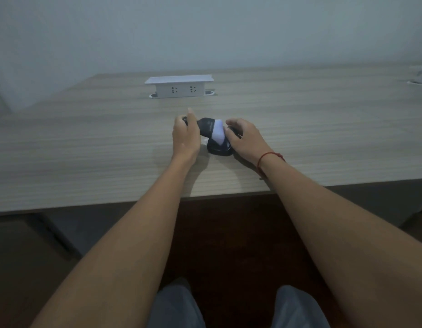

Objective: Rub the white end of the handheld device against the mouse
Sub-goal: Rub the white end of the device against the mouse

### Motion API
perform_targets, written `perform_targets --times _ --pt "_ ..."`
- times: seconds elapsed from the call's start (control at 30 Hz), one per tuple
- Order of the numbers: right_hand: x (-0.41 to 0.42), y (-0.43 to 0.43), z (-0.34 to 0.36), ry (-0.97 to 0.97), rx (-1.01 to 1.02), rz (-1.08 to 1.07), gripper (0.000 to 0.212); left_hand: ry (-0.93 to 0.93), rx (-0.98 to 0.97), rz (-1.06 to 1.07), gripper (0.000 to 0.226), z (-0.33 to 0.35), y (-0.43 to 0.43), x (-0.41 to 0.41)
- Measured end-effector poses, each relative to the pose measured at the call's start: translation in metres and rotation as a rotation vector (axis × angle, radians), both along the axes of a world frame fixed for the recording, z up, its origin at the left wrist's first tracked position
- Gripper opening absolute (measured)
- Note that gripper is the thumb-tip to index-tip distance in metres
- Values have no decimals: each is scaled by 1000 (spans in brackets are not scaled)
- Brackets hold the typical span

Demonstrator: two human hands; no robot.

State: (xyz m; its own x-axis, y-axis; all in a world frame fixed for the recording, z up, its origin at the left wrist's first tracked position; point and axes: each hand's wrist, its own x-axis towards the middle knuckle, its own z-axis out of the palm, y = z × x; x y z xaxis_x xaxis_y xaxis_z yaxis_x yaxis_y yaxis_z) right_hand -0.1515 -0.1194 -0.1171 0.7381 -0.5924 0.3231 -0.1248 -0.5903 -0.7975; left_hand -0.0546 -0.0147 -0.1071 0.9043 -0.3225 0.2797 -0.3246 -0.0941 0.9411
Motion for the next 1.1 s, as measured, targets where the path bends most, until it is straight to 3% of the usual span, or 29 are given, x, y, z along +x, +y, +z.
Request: perform_targets --times 0.1,0.2,0.33,0.5,0.7,0.87,1.0,1.1 --pt "1 1 0 -8 -4 6 41 -129 269 170 43 1 0 -10" --pt "2 0 -1 -26 -22 4 39 -114 220 336 42 5 4 -9" --pt "1 0 0 -13 -17 6 40 -147 121 133 40 4 2 -8" --pt "0 1 -1 -18 -26 3 40 -195 318 280 39 3 8 3" --pt "1 0 0 -15 -19 -4 40 -227 184 53 36 4 20 9" --pt "0 1 0 -10 -15 0 40 -311 317 106 33 6 24 10" --pt "-2 1 1 -26 4 22 39 -301 146 45 27 16 19 3" --pt "-5 2 1 -38 37 59 39 -316 181 29 33 4 16 -2"
